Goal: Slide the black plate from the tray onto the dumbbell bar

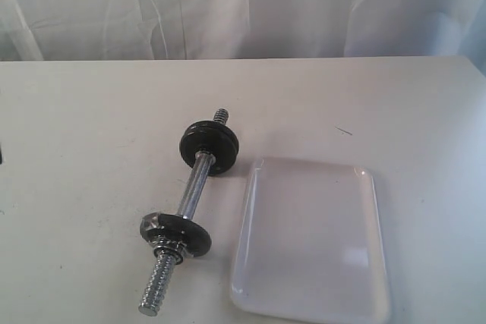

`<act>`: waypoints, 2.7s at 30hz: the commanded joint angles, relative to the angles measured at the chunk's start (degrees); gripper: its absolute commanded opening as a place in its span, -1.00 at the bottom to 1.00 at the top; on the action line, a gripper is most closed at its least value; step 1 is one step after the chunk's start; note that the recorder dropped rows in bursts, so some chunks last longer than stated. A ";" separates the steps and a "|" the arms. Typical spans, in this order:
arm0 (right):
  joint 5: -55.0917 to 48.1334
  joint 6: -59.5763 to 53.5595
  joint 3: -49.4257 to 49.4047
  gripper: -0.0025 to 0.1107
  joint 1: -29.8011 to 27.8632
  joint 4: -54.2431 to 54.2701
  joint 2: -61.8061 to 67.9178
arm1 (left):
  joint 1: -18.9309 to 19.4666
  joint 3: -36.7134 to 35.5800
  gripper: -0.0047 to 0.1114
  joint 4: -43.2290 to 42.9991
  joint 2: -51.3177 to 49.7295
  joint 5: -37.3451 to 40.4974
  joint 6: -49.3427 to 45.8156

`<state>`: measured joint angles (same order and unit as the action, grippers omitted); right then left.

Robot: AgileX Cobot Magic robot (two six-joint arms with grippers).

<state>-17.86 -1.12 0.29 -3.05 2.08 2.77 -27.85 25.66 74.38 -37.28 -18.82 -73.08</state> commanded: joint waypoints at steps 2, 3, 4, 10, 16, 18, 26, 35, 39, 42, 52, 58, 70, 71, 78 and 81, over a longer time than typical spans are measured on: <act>0.84 0.10 -0.29 -0.96 -0.40 -0.40 -0.28 | 4.93 -5.58 -0.92 -37.81 7.08 10.15 41.11; 0.84 0.10 -0.29 -0.96 -0.40 -0.40 -0.28 | 8.33 -7.38 -0.92 -44.39 7.93 13.82 50.02; 0.84 0.10 -0.29 -0.96 -0.40 -0.40 -0.28 | 10.97 -9.28 -0.92 -48.88 9.22 17.78 55.67; 0.84 0.10 -0.29 -0.96 -0.40 -0.40 -0.28 | 19.55 -16.15 -0.92 -51.77 18.43 27.83 62.56; 0.84 0.10 -0.29 -0.96 -0.40 -0.40 -0.28 | 26.22 -21.31 -0.92 -59.03 25.55 29.83 76.03; 0.84 0.10 -0.29 -0.96 -0.40 -0.40 -0.28 | 27.01 -22.47 -0.92 -59.16 27.04 30.90 76.31; 0.84 0.10 -0.29 -0.96 -0.40 -0.40 -0.28 | 27.16 -25.66 -0.92 -60.75 31.12 31.12 75.82; 0.84 0.10 -0.29 -0.96 -0.40 -0.40 -0.28 | 27.16 -25.66 -0.92 -61.41 34.58 31.94 71.54; 0.84 0.10 -0.29 -0.96 -0.40 -0.40 -0.28 | 27.16 -25.66 -0.92 -61.41 36.36 30.87 71.54; 0.84 0.10 -0.29 -0.96 -0.40 -0.40 -0.28 | 27.16 -25.66 -0.92 -61.57 37.28 30.87 71.54; 0.84 0.10 -0.29 -0.96 -0.40 -0.40 -0.28 | 27.16 -25.66 -0.92 -61.57 37.28 30.62 71.54; 0.84 0.10 -0.29 -0.96 -0.40 -0.40 -0.28 | 27.16 -25.66 -0.92 -61.57 37.28 30.62 71.54; 0.84 0.10 -0.29 -0.96 -0.40 -0.40 -0.28 | 27.16 -25.66 -0.92 -61.57 37.28 30.62 71.54; 0.84 0.10 -0.29 -0.96 -0.40 -0.40 -0.28 | 27.16 -25.66 -0.92 -61.57 37.28 30.62 71.54; 0.84 0.10 -0.29 -0.96 -0.40 -0.40 -0.28 | 27.16 -25.66 -0.92 -61.57 37.28 30.62 71.54; 0.84 0.10 -0.29 -0.96 -0.40 -0.40 -0.28 | 27.16 -25.66 -0.92 -61.57 37.28 30.62 71.54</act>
<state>-17.86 -1.12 0.29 -3.05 2.08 2.77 -0.82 0.25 12.58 -0.26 12.12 -1.35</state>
